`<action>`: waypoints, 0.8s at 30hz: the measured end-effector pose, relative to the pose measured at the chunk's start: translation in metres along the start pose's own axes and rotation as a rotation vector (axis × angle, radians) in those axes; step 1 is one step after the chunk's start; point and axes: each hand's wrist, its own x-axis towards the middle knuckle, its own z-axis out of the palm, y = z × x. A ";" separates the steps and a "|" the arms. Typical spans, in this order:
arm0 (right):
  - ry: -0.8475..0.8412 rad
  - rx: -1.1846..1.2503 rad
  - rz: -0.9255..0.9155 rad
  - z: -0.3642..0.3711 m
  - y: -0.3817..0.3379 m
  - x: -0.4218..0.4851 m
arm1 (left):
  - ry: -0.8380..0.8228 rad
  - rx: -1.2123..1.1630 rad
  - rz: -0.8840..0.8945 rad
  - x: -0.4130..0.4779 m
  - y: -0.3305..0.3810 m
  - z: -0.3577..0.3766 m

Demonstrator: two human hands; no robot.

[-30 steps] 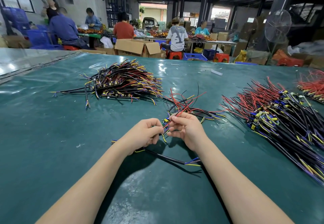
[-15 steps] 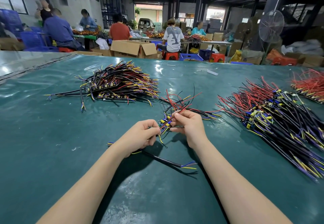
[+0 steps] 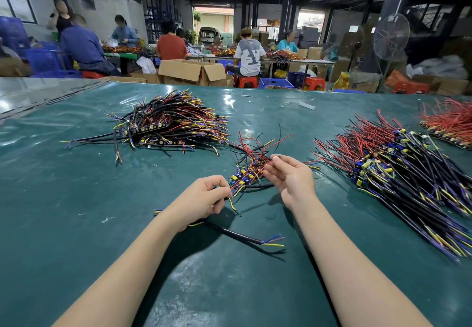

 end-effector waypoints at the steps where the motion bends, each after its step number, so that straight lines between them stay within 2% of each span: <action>1: -0.007 0.015 0.037 -0.001 -0.001 0.001 | -0.005 0.000 0.002 0.000 0.000 0.000; 6: -0.042 0.026 0.215 -0.009 -0.009 0.000 | -0.031 -0.012 0.005 0.000 -0.002 -0.003; 10: -0.022 0.032 0.222 -0.008 -0.011 -0.001 | -0.027 -0.026 0.006 0.001 -0.001 -0.004; 13: 0.004 0.194 0.280 -0.006 -0.014 -0.001 | -0.030 -0.044 -0.006 0.001 0.000 -0.003; 15: 0.014 0.333 0.360 -0.006 -0.015 0.000 | -0.070 -0.064 -0.025 0.001 0.001 -0.003; 17: 0.021 0.370 0.388 -0.007 -0.015 0.001 | -0.129 -0.085 -0.042 0.000 0.004 -0.003; 19: 0.037 0.288 0.331 -0.006 -0.013 0.002 | -0.171 -0.092 -0.065 -0.002 0.005 -0.005; 22: 0.051 -0.166 -0.028 -0.003 -0.008 0.004 | -0.181 -0.089 -0.089 -0.003 0.006 -0.008; 24: 0.074 -0.343 -0.183 -0.003 -0.004 0.005 | -0.154 -0.048 -0.087 -0.003 0.008 -0.008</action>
